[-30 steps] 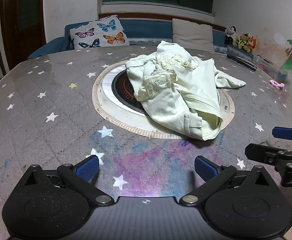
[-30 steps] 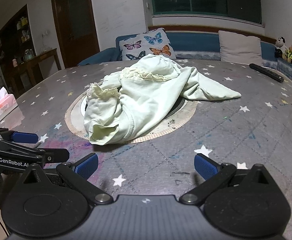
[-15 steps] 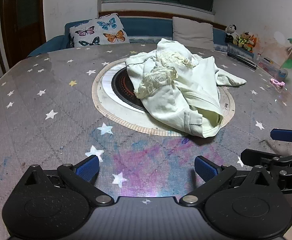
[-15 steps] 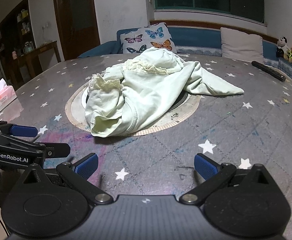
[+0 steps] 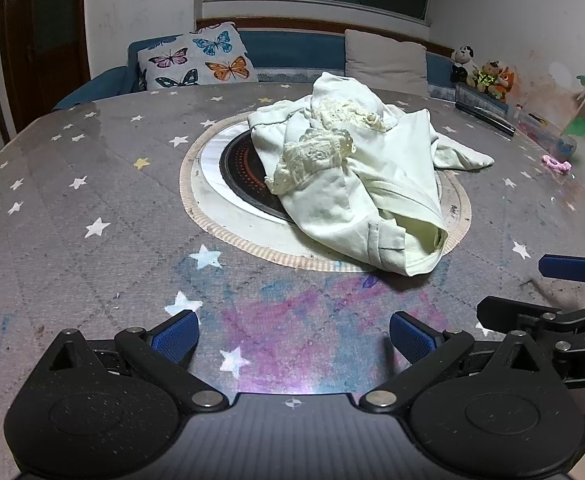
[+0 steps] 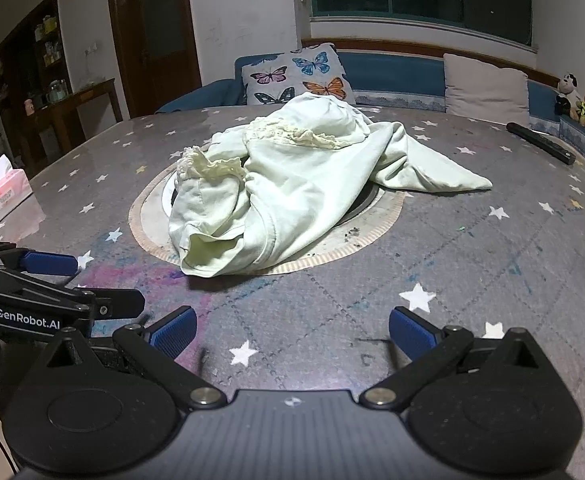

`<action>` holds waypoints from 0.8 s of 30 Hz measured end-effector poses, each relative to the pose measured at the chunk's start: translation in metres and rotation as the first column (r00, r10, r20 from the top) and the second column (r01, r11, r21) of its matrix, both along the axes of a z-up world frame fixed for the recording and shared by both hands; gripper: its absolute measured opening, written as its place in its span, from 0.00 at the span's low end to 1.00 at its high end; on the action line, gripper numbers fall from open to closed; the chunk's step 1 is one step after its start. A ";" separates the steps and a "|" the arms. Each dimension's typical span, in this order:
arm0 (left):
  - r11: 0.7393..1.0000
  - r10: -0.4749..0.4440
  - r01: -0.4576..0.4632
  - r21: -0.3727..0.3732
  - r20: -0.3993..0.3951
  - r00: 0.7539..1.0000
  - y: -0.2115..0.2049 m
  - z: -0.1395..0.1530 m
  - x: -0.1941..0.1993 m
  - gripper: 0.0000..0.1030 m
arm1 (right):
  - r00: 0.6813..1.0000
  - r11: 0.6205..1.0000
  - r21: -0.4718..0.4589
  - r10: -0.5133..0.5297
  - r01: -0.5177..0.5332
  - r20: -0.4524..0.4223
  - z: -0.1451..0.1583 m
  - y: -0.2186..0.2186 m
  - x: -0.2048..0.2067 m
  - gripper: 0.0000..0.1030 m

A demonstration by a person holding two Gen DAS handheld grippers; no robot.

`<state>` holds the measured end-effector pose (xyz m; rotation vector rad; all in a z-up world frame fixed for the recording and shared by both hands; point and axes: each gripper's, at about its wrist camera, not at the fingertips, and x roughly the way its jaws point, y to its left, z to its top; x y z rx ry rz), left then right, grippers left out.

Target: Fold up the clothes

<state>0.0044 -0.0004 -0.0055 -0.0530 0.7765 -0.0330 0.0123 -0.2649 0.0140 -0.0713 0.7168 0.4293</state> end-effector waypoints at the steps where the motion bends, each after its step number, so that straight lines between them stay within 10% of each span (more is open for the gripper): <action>1: 1.000 0.000 0.000 0.000 -0.001 1.000 0.000 0.000 0.001 1.00 | 1.000 1.000 0.000 0.001 -0.001 0.000 0.000 0.000 0.000 1.00; 24: 1.000 -0.013 0.012 -0.007 -0.018 1.000 -0.004 0.001 0.016 1.00 | 1.000 1.000 -0.003 0.008 -0.008 -0.012 0.002 0.004 0.015 1.00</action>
